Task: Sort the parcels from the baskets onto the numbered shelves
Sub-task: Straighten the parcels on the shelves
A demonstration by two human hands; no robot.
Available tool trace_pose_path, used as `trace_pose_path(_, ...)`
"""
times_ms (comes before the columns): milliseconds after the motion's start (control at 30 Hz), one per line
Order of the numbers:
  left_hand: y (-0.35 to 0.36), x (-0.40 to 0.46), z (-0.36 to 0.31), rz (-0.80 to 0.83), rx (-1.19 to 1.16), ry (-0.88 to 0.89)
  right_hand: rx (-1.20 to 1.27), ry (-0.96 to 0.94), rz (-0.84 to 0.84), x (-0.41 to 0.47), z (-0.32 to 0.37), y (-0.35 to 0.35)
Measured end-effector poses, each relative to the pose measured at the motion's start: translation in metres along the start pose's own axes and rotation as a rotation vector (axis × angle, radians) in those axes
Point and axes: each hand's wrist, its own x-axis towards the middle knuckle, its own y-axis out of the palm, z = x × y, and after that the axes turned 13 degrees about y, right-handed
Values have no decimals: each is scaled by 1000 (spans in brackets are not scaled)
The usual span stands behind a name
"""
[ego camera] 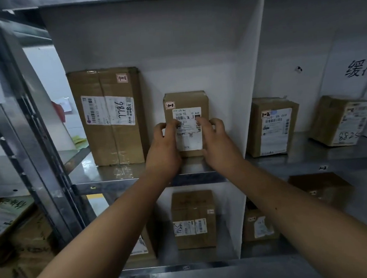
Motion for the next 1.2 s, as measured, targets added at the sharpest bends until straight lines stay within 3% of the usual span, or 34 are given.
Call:
trace_pose_path(367,-1,-4,0,-37,-28,4,9,-9,-3,-8,0,-4)
trace_pose_path(667,-18,-39,-15,-37,-7,176,172,26,-34,-61,13,-28)
trace_pose_path(1200,24,-72,-106,165,-233,413,-84,425,-51,-171,-44,-102)
